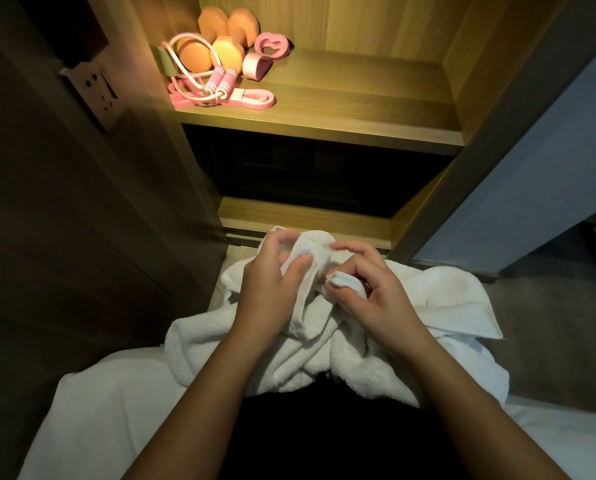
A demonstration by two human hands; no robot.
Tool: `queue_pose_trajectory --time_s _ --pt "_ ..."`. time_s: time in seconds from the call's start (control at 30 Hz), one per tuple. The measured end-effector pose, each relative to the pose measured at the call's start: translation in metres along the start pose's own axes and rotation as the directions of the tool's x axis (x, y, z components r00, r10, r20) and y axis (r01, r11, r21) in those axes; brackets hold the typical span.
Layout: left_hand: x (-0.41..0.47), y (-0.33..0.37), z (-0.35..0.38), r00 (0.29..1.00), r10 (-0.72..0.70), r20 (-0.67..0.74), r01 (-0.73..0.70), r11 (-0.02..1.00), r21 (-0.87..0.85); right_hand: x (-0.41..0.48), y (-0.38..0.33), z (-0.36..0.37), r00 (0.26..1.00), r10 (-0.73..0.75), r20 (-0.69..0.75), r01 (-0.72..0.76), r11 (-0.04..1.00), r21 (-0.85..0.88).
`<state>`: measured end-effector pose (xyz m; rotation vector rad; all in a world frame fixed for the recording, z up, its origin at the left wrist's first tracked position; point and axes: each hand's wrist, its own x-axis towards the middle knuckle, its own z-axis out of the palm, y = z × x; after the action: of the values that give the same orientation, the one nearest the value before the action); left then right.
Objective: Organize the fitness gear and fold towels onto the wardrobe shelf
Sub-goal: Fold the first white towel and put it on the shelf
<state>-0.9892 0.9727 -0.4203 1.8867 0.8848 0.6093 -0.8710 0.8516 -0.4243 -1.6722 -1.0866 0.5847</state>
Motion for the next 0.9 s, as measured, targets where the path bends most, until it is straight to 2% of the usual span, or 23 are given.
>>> queue_pose_trajectory --time_s 0.1,0.17,0.33,0.57,0.63,0.73,0.9 --pt "-0.001 -0.005 -0.004 0.992 0.101 0.073 -0.105 0.993 0.056 0.001 0.001 -0.002 1.0 -0.001 0.012 0.0 0.999 0.044" --pt "-0.004 -0.007 -0.004 0.993 0.12 0.02 -0.121 0.992 0.043 0.001 0.0 -0.002 1.0 -0.005 0.026 0.003 0.997 0.078" --pt "-0.018 -0.009 0.005 0.972 0.145 -0.187 -0.139 0.989 0.047 0.004 -0.003 0.004 0.997 -0.071 0.039 0.072 0.997 -0.025" --pt "-0.022 -0.017 0.005 0.951 0.236 -0.201 -0.221 0.97 0.097 0.001 0.0 0.005 0.999 -0.022 0.034 0.021 0.999 0.038" --pt "-0.021 -0.013 0.005 0.951 0.195 -0.241 -0.204 0.979 -0.015 0.001 0.0 0.006 0.999 -0.026 0.039 0.025 0.999 0.026" --pt "-0.019 -0.006 0.007 0.972 0.026 -0.232 -0.073 0.978 -0.195 0.0 -0.001 0.007 0.997 -0.049 0.063 0.05 0.998 -0.024" --pt "-0.015 -0.005 0.004 0.988 -0.103 -0.113 0.078 0.976 -0.202 -0.003 -0.002 0.007 0.994 -0.071 0.083 0.077 0.994 -0.072"
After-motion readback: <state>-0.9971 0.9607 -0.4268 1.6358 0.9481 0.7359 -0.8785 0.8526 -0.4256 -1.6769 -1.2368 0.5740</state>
